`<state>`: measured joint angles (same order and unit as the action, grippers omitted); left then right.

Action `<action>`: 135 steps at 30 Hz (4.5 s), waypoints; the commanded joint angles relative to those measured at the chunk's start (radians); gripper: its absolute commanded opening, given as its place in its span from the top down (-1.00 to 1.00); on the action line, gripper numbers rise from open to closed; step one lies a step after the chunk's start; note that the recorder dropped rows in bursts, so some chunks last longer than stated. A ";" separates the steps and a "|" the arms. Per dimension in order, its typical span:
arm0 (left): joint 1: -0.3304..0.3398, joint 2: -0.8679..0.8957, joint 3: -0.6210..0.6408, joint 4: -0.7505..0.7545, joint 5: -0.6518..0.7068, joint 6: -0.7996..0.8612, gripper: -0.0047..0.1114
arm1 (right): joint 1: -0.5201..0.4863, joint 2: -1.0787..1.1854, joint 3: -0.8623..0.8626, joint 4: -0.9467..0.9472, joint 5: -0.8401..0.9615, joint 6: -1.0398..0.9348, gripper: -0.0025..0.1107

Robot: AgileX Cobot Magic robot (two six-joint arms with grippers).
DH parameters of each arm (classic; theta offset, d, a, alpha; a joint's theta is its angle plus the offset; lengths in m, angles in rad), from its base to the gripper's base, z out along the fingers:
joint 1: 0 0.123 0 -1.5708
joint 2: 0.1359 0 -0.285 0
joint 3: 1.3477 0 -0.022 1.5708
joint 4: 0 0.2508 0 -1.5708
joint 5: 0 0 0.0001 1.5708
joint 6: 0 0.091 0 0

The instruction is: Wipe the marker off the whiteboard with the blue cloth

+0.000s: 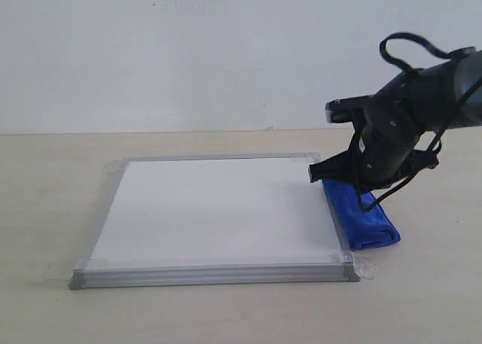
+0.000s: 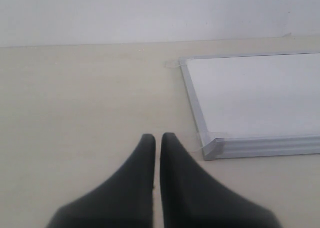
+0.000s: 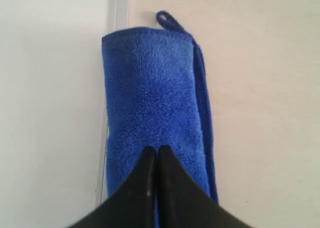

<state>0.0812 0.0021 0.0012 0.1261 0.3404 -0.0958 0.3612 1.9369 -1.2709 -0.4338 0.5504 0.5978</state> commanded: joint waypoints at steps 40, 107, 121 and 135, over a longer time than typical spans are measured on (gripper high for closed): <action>-0.005 -0.002 -0.001 -0.008 -0.002 0.001 0.85 | 0.048 -0.450 0.340 0.079 -0.016 -0.088 0.96; -0.005 -0.002 -0.001 -0.008 -0.002 0.001 0.85 | -0.171 -1.937 1.271 0.434 -0.438 -0.531 0.96; -0.005 -0.002 -0.001 -0.008 -0.002 0.001 0.85 | -0.255 -1.937 1.271 0.427 -0.213 -0.551 0.96; -0.005 -0.002 -0.001 -0.008 -0.002 0.001 0.85 | -0.332 -1.937 1.271 0.425 -0.200 -0.546 0.96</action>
<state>0.0812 0.0021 0.0012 0.1261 0.3404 -0.0958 0.0341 0.0040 0.0005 -0.0065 0.3489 0.0525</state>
